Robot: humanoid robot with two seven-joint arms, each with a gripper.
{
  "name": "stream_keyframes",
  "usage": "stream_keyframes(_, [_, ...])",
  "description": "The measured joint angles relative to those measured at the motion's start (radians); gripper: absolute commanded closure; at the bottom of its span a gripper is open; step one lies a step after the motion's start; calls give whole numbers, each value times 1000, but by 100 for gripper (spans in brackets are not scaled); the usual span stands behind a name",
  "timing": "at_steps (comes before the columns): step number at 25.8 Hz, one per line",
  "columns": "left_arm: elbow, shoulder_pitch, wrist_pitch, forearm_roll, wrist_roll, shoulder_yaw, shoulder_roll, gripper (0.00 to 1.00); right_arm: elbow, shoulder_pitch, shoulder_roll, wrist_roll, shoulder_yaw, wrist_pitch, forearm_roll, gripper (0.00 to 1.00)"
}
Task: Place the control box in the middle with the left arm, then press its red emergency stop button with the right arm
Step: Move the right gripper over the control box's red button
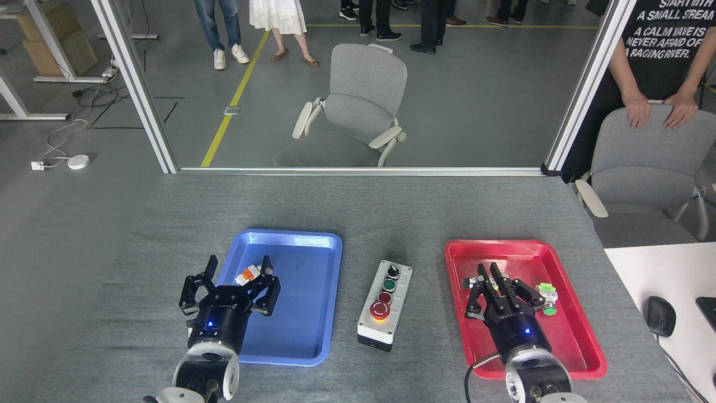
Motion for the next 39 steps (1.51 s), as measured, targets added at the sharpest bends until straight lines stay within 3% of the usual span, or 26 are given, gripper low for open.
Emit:
stream_keyframes(7, [1, 0, 1, 2, 7, 1, -3, 1, 5, -4, 20, -1, 83, -80, 11, 100])
stream_keyframes(19, [4, 0, 3, 6, 11, 1, -6, 1, 49, -3, 67, -15, 274, -13, 24, 100])
stream_keyframes(39, [4, 0, 3, 6, 11, 1, -6, 1, 267, -63, 109, -95, 339, 20, -19, 100])
